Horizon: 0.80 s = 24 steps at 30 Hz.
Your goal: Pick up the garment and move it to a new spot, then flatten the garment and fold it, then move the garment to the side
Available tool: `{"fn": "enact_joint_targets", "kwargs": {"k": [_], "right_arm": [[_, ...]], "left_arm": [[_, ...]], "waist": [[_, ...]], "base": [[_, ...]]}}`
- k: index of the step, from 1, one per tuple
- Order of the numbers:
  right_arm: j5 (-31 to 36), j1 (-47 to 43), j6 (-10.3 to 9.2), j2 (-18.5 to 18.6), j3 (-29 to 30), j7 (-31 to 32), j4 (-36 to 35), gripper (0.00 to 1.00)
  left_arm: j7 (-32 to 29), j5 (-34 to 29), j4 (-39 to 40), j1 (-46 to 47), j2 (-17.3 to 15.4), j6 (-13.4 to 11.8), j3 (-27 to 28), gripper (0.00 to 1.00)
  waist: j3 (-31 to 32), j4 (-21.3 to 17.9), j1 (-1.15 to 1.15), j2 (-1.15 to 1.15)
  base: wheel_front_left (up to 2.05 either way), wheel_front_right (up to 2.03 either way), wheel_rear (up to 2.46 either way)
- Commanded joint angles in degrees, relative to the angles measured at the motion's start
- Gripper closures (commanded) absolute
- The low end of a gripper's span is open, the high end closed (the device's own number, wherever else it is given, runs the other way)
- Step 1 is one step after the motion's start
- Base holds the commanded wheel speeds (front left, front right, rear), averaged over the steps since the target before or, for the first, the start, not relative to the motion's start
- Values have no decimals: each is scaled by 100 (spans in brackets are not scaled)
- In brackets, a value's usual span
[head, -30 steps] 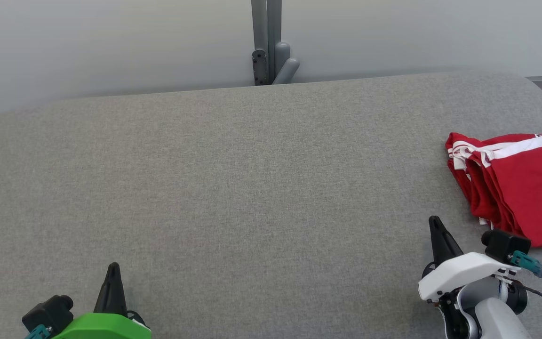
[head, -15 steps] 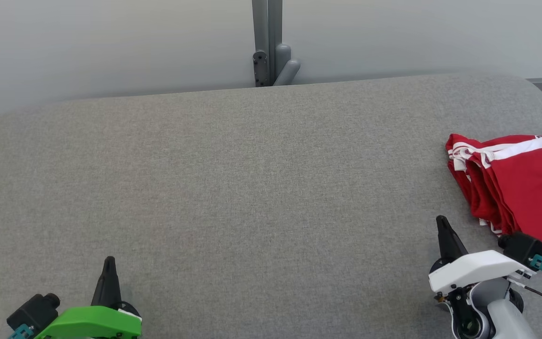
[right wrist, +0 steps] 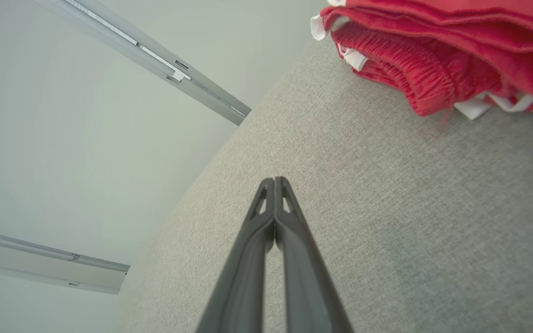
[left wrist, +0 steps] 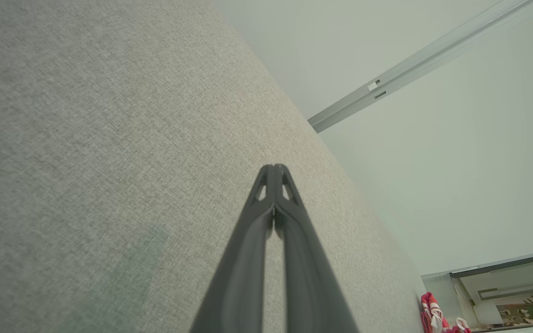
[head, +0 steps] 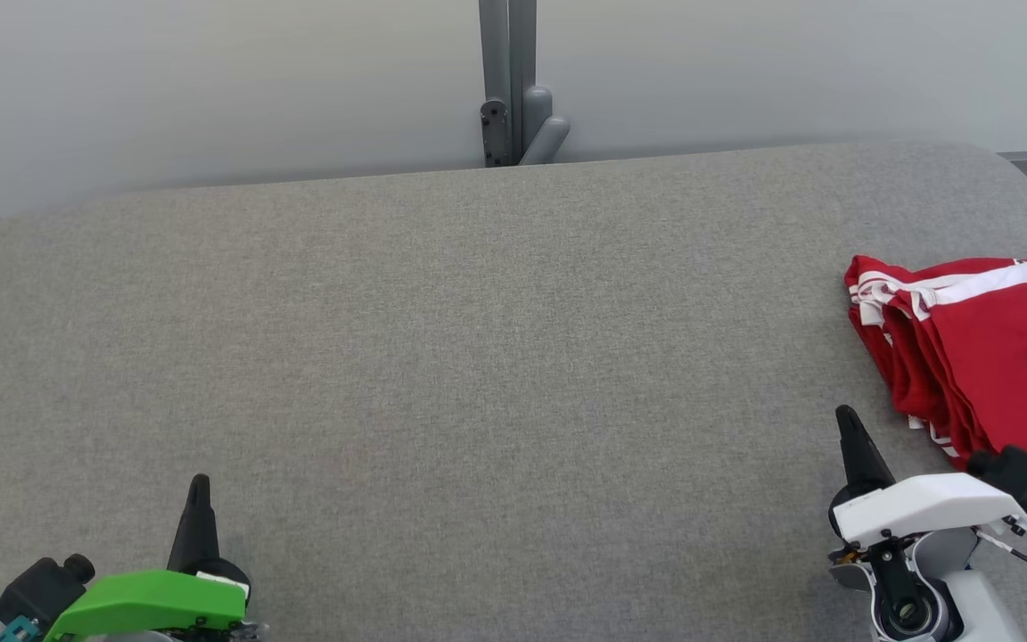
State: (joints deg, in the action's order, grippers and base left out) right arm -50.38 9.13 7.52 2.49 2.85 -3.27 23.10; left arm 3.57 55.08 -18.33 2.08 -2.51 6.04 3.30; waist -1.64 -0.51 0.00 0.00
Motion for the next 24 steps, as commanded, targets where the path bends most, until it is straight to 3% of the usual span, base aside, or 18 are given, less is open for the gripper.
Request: {"fn": "enact_joint_targets", "kwargs": {"k": [1, 24], "right_arm": [[-205, 8, -1, 31, 30, 43, -122, 100], [-1723, -117, -1, 40, 167, 428, -429, 100]], "left_arm": [[-32, 205, 100, 171, -30, 23, 23, 100], [-393, 1557, 260, 260, -39, 75, 142, 100]], "waist": [[3, 1, 0, 0], [47, 16, 0, 0]], "base": [[0, 0, 0], [0, 0, 0]]}}
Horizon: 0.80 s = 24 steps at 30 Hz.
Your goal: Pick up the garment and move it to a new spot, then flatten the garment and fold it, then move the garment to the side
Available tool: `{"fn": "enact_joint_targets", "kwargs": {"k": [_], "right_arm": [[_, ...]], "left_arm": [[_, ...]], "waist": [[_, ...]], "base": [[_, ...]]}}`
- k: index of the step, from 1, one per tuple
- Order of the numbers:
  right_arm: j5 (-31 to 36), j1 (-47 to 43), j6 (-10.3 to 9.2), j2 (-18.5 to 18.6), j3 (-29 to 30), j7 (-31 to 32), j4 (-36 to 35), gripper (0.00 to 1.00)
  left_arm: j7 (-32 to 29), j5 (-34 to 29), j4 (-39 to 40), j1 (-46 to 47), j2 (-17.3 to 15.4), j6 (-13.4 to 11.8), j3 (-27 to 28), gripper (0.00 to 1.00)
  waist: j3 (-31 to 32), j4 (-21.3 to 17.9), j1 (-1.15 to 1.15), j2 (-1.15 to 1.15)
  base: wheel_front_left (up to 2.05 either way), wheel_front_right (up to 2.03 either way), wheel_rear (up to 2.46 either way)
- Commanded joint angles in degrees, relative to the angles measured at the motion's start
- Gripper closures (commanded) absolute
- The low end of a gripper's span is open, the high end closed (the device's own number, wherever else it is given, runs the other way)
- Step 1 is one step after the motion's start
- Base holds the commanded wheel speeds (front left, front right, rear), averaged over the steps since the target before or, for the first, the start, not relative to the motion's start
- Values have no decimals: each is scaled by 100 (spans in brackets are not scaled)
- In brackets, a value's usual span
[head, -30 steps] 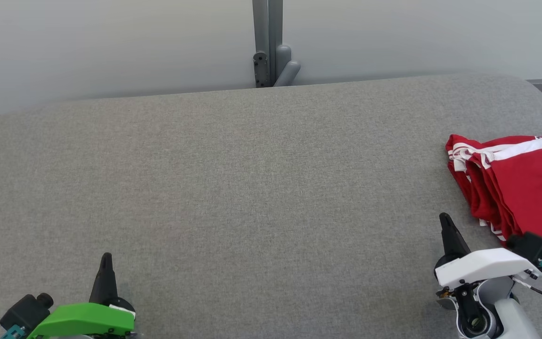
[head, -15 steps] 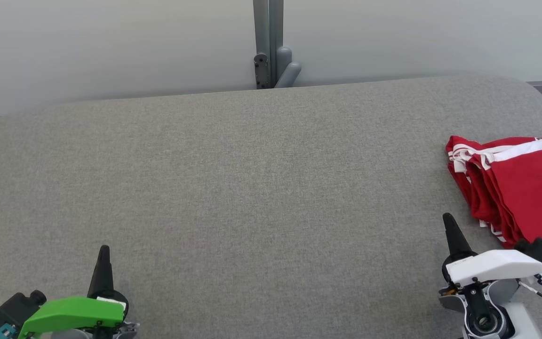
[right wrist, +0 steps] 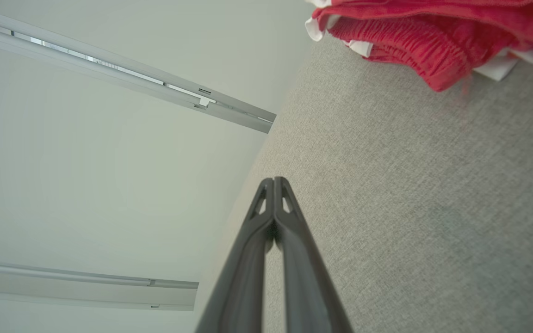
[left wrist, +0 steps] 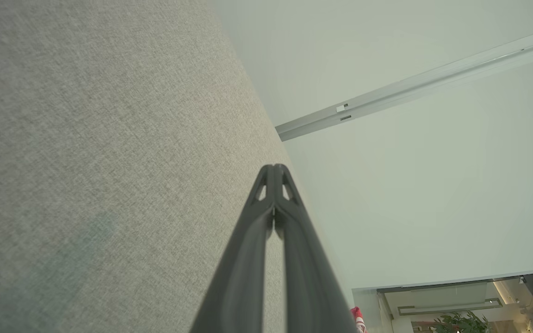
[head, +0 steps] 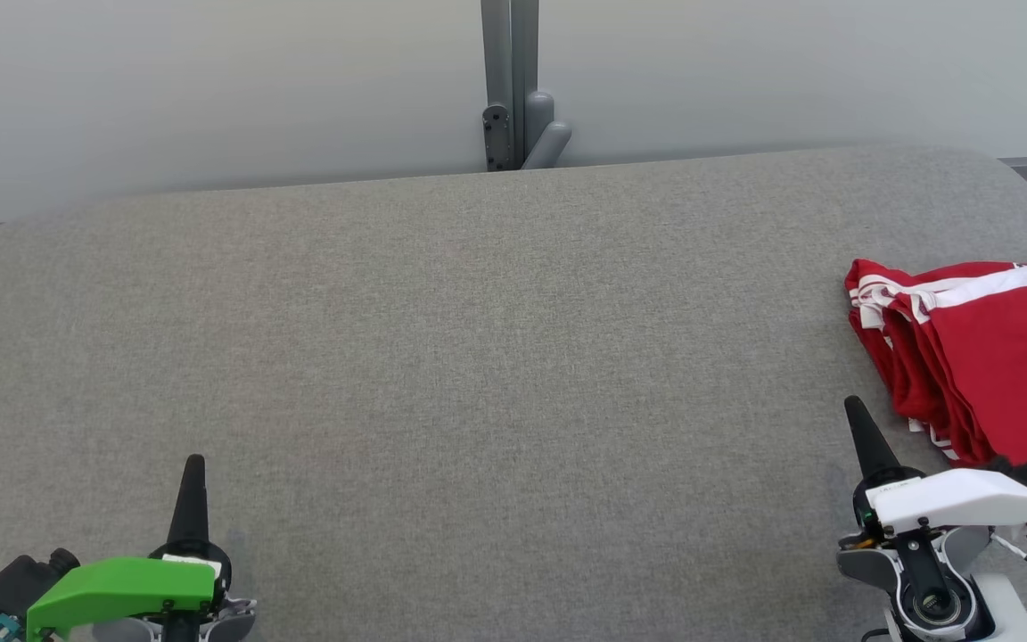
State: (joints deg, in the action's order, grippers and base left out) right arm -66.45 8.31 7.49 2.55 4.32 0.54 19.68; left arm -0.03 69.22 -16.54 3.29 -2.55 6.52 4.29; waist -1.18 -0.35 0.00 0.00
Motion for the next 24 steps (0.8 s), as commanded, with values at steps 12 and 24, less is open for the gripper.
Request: {"fn": "enact_joint_targets", "kwargs": {"k": [12, 24], "right_arm": [[-849, -79, 2, 38, 89, 227, -235, 100], [-1406, -130, 2, 41, 139, 363, -344, 100]], "left_arm": [[-205, 788, 147, 173, -39, 59, 88, 100], [-342, 1273, 208, 214, -43, 68, 131, 100]], "waist": [[27, 9, 0, 0], [48, 17, 0, 0]], "base": [[0, 0, 0], [0, 0, 0]]}}
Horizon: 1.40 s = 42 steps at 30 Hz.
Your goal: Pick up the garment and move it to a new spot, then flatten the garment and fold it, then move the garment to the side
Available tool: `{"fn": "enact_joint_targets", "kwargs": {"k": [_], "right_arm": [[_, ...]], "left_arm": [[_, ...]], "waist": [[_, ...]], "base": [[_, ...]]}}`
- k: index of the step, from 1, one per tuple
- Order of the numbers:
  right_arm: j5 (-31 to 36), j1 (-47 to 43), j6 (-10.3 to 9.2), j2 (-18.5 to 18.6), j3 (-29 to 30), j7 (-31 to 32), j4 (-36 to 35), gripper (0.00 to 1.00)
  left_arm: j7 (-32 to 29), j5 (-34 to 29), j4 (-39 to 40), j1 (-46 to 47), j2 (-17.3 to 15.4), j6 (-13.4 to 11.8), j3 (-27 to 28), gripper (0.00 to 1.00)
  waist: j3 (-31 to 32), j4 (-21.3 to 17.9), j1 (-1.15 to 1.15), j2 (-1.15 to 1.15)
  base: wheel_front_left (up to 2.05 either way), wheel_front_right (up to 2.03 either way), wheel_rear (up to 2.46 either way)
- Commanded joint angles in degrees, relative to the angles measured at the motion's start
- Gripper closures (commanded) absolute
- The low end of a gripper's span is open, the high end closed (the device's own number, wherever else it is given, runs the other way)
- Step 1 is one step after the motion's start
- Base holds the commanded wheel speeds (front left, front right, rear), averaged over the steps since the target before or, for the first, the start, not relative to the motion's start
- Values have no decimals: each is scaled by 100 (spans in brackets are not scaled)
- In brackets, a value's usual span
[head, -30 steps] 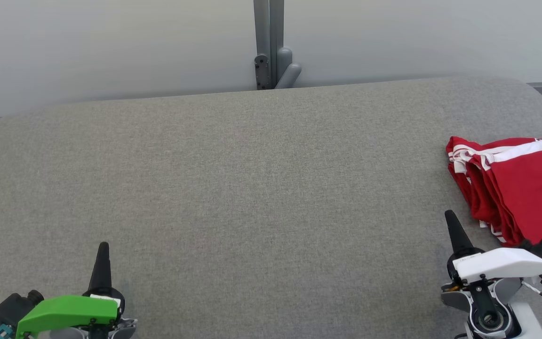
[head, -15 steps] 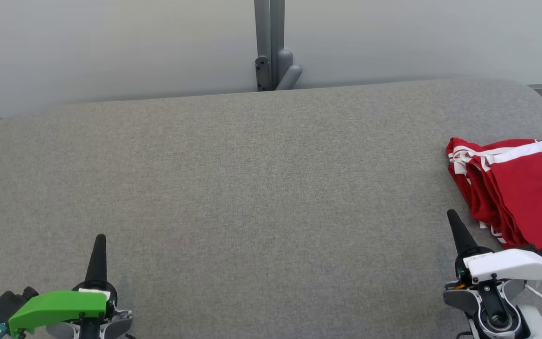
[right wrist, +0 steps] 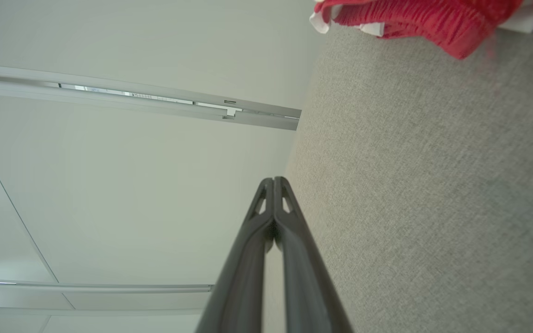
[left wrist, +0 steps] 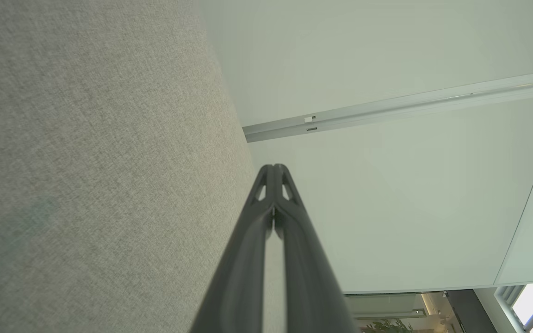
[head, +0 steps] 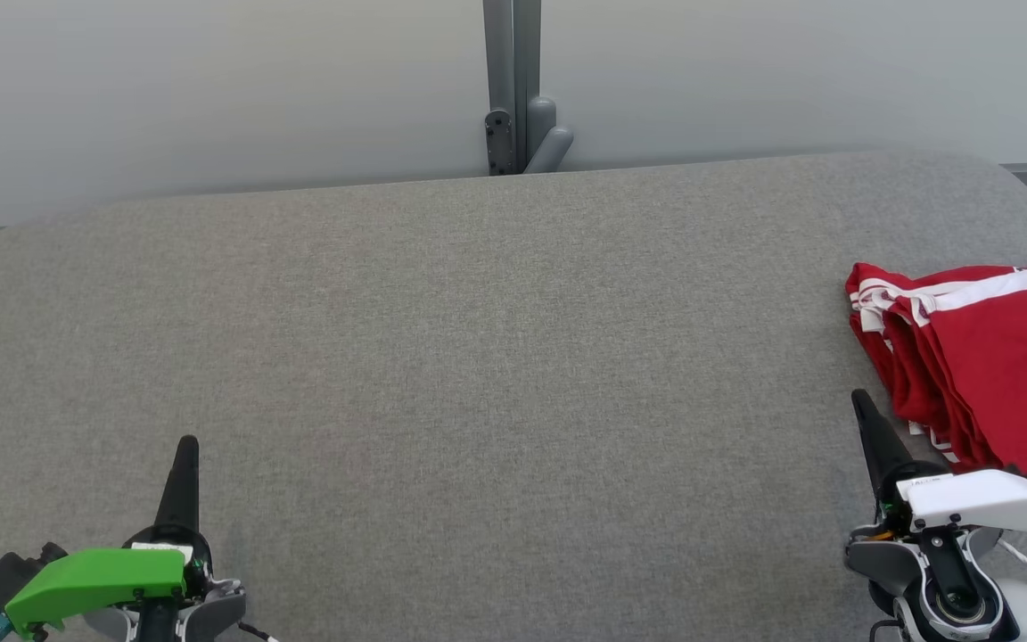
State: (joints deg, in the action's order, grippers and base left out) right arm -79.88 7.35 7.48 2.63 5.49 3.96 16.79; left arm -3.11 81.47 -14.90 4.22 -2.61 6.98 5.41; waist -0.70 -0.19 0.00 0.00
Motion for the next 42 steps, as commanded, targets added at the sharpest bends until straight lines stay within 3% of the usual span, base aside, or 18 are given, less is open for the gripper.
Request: {"fn": "enact_joint_targets", "kwargs": {"k": [1, 28, 42], "right_arm": [[-110, -39, 3, 33, 28, 39, -64, 100], [-1293, -131, 2, 38, 131, 329, -298, 100], [-1268, -126, 2, 38, 129, 328, -291, 100]], "left_arm": [[-41, 88, 50, 124, -38, 25, 23, 100], [-319, 1132, 158, 172, -44, 69, 116, 100], [-315, 1105, 155, 170, -44, 64, 111, 100]], "waist": [[2, 1, 0, 0], [54, 19, 0, 0], [54, 19, 0, 0]], "base": [[0, 0, 0], [0, 0, 0], [0, 0, 0]]}}
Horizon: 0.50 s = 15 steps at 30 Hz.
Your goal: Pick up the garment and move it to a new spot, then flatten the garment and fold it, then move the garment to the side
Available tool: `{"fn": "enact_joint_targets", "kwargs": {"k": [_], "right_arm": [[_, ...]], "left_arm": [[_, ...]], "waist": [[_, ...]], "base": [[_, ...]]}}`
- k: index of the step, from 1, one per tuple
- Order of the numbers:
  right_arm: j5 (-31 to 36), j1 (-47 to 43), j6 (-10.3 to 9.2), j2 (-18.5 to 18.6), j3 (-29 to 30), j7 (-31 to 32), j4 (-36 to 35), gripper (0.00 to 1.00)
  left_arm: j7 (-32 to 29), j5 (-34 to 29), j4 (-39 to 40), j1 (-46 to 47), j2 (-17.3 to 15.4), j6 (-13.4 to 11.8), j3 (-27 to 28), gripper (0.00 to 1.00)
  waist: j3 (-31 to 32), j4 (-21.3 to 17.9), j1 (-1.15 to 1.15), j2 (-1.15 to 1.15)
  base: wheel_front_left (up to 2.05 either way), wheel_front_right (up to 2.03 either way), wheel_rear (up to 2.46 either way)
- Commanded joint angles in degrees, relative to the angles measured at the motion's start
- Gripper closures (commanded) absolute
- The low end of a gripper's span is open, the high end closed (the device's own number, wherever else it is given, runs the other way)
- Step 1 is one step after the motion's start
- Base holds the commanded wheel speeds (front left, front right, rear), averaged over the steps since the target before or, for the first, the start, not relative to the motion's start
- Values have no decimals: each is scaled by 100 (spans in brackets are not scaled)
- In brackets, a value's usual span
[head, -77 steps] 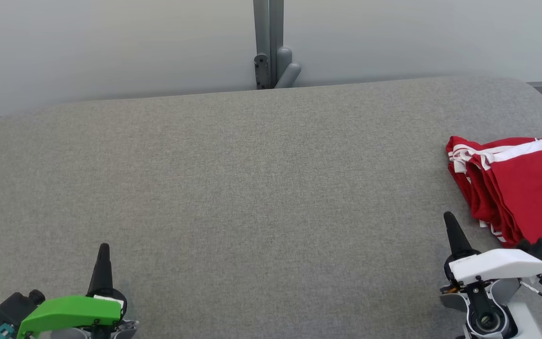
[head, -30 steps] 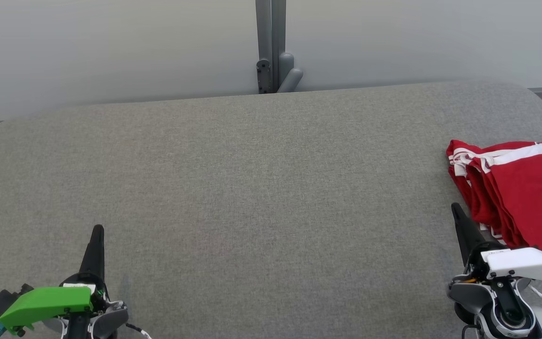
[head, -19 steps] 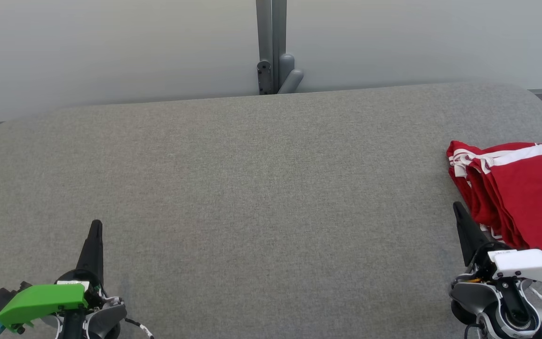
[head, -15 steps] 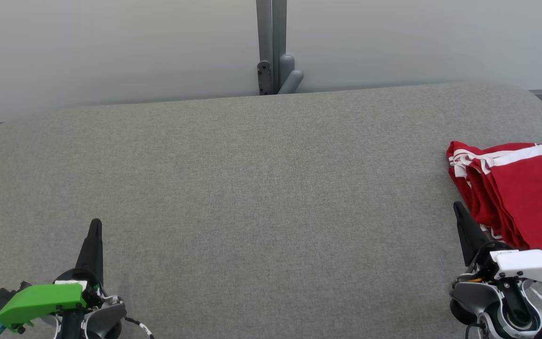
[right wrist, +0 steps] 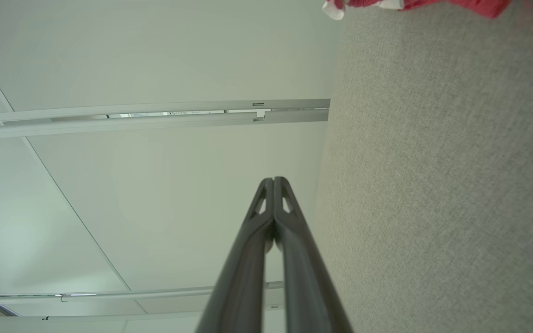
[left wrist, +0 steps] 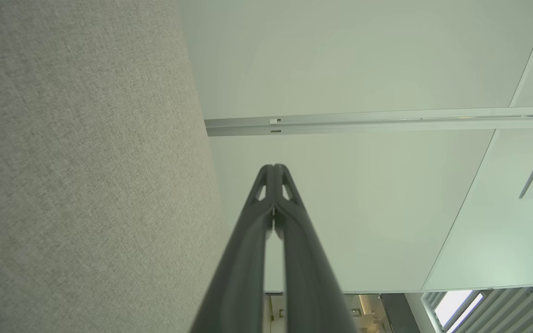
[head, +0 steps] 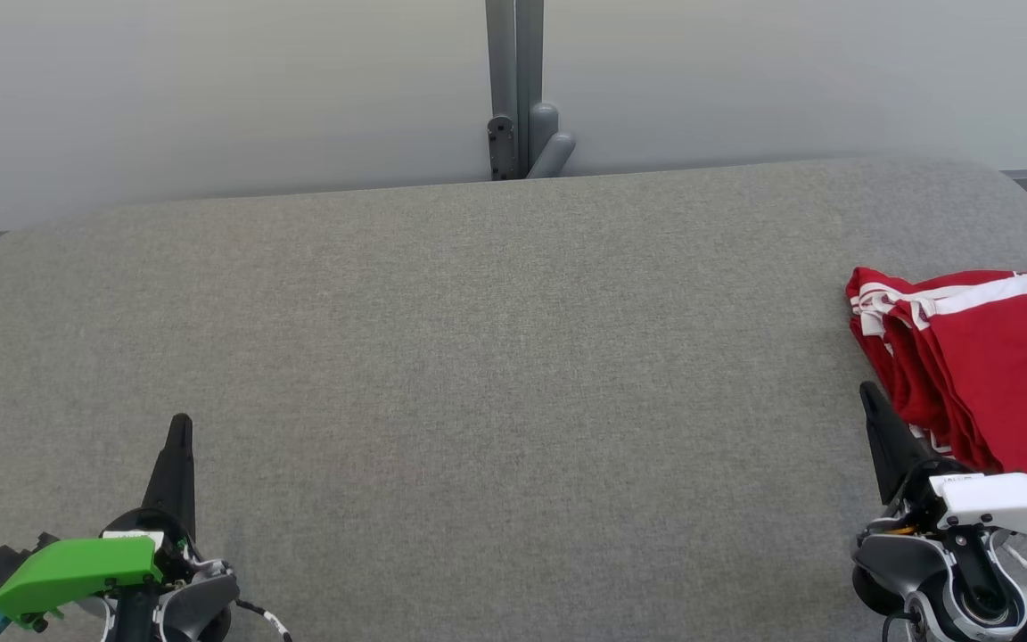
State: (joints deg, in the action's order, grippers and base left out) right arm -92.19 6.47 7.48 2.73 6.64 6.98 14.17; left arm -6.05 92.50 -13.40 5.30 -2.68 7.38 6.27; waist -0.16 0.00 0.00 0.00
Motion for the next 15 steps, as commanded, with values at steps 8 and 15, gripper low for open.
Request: {"fn": "enact_joint_targets", "kwargs": {"k": [8, 15], "right_arm": [[-37, -39, 2, 28, 14, 26, -28, 100], [-37, -39, 2, 28, 13, 26, -28, 100]], "left_arm": [[-21, 2, 5, 62, -37, 24, 26, 100], [-21, 2, 5, 62, -37, 24, 26, 100]], "waist": [[0, 0, 0, 0], [0, 0, 0, 0]], "base": [[0, 0, 0], [0, 0, 0]]}}
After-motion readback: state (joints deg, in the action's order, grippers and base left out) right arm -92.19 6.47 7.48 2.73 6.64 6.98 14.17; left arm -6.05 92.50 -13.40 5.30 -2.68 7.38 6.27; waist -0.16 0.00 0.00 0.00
